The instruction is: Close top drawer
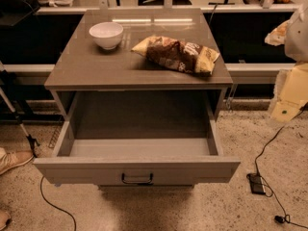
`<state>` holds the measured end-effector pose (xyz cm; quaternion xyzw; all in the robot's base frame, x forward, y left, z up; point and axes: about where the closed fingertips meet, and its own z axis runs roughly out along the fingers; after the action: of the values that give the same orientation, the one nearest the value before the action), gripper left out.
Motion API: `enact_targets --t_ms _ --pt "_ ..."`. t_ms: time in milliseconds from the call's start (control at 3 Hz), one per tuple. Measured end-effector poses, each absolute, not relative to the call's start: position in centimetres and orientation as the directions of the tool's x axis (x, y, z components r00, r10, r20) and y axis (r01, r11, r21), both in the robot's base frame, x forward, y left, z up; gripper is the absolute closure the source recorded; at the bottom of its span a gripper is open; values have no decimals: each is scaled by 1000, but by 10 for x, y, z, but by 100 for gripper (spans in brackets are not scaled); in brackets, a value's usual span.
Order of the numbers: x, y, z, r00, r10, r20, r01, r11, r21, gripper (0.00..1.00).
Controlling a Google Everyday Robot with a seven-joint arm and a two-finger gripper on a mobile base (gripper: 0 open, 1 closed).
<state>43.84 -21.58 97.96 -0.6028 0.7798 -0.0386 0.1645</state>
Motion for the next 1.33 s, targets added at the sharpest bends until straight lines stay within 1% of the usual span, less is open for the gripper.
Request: enact_targets --t_ms 333,667,1000,1333 --pt "438 -216 979 -219 -953 -210 -927 271 -258 0" --pt "436 -221 935 -324 -905 -275 -918 371 -140 0" --pt "424 -218 870 -468 -816 -340 -873 487 32 0" --pt "411 -212 820 -574 -737 -357 -814 563 144 18"
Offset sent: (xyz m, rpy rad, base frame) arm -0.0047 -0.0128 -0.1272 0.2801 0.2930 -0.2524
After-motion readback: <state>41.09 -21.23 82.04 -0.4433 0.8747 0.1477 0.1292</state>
